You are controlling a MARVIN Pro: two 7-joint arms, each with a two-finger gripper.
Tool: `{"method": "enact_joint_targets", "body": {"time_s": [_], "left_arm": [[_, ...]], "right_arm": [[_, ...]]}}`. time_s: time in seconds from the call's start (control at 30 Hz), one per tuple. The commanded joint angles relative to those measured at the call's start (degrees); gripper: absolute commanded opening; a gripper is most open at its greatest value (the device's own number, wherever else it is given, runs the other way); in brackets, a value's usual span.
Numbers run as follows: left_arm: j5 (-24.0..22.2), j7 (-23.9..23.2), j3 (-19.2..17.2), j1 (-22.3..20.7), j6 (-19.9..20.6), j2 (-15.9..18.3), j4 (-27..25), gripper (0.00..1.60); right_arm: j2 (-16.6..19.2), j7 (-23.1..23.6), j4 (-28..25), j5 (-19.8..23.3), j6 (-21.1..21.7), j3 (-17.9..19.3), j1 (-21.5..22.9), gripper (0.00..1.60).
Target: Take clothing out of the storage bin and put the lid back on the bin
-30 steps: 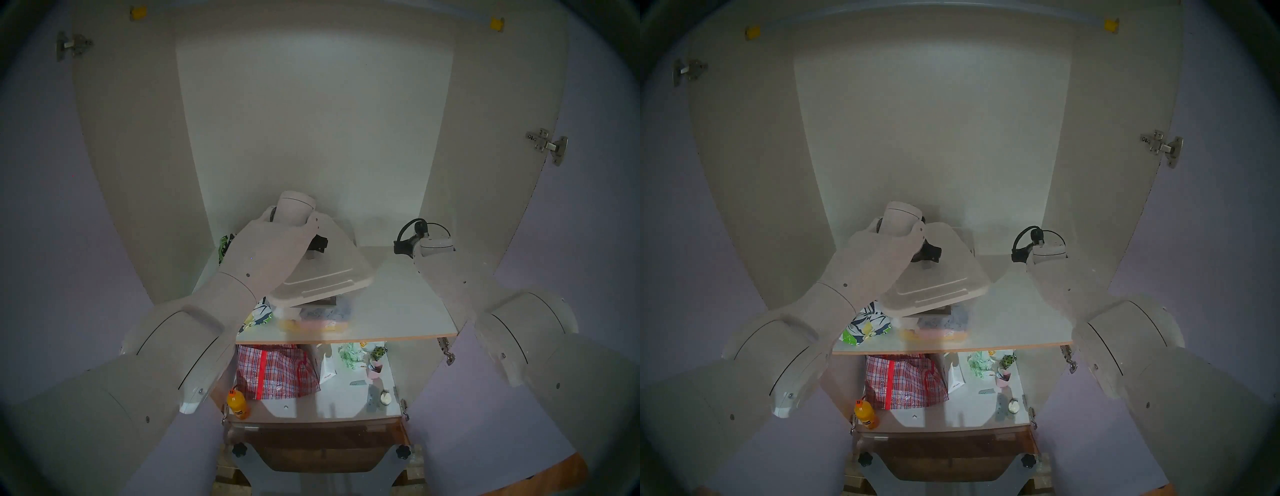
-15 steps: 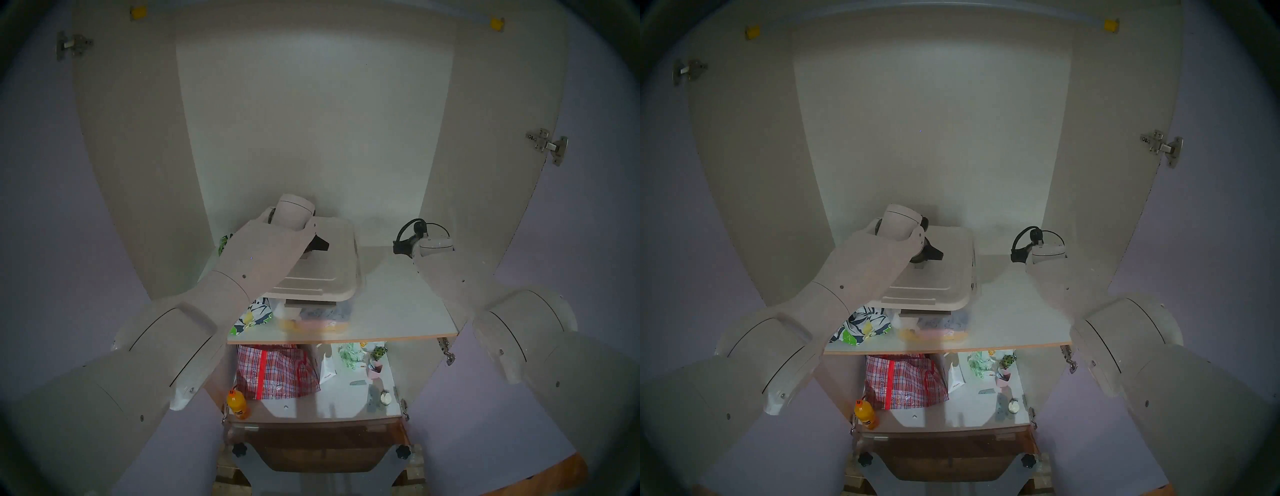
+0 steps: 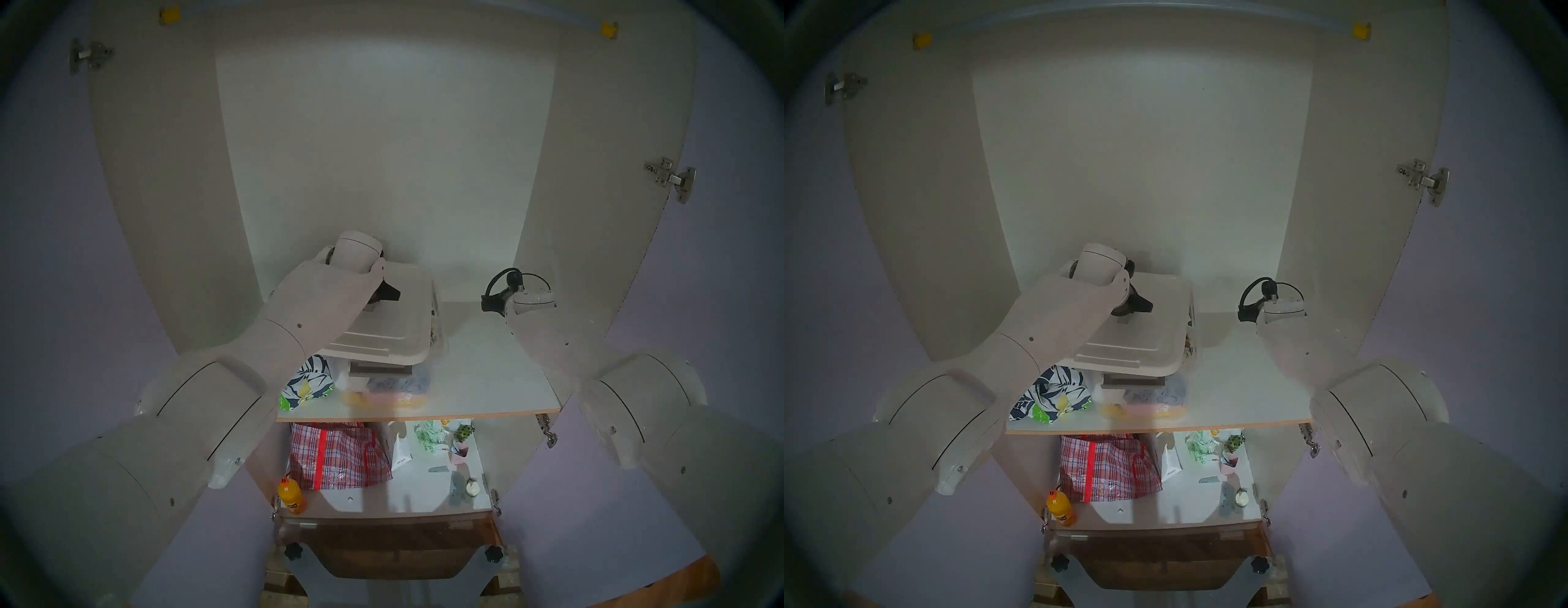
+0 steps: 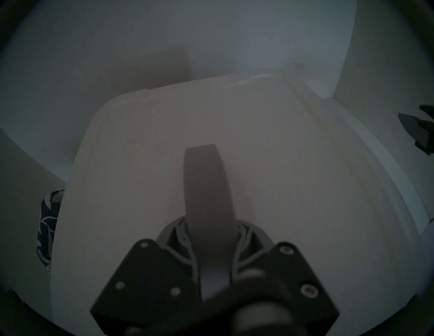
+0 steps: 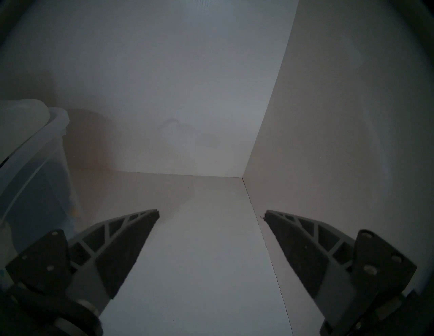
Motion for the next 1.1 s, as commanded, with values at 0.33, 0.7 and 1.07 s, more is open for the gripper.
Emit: {"method": "enact_joint_targets", "body": {"time_s": [0.33, 0.7, 1.07], "left_arm": [[-4.7, -5.2, -9.3, -4.7, -5.8, -3.6, 6.0, 0.0], [-0.5, -4.5, -4.0, -5.6, -6.8, -4.2, 5.4, 0.0], [-1.3, -4.0, -2.9, -9.0, -6.7, -7.1, 13.7, 0.0]], "right_arm": [[-0.1, 0.0, -0.6, -0.4, -1.2, 0.5, 2.1, 1.6], [-0.2, 0.1, -0.4, -0.8, -1.2, 0.9, 2.2, 1.6], [-0.3, 0.2, -0.1, -1.2, -1.4, 1.2, 2.3, 1.6]]}}
